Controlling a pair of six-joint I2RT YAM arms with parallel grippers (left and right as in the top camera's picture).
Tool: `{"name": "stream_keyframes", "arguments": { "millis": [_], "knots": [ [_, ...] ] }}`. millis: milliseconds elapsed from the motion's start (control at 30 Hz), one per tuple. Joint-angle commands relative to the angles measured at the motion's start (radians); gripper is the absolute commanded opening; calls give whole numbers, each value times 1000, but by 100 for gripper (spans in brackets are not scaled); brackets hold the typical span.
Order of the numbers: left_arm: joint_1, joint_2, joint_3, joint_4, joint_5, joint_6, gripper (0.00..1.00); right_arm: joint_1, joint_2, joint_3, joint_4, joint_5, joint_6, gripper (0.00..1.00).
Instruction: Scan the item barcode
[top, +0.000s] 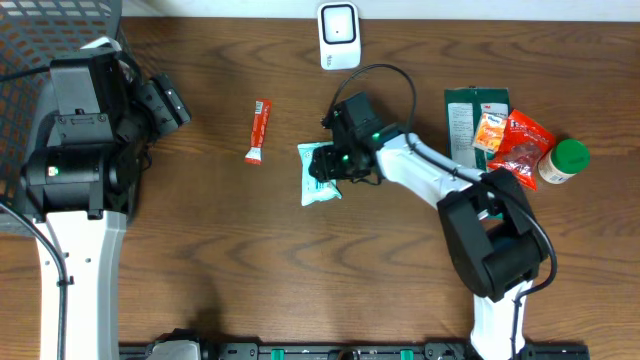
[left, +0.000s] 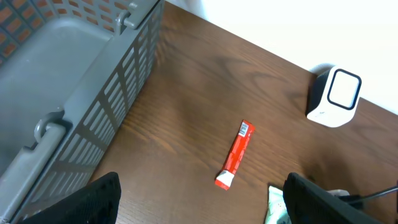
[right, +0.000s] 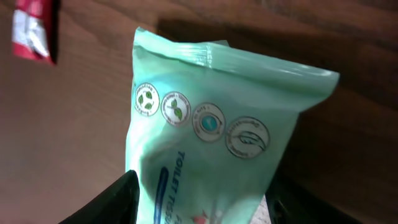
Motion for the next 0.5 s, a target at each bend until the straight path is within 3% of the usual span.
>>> {"name": "stream_keyframes", "arguments": {
  "millis": [0,100,300,400,467],
  "knots": [
    [4,2,11,-2,-6,5,84,52,-8,2,-14,229,66,60],
    [4,2,11,-2,-6,5,84,96,-8,2,-16,309,68,56],
    [4,2,11,-2,-6,5,84,156,-8,2,-16,386,68,18],
    [4,2,11,-2,-6,5,84,150,-16,3,-17,385,50,4],
    [4,2,11,-2,-6,5,84,138,-39,6,-20,377,11,1]
  ]
}}
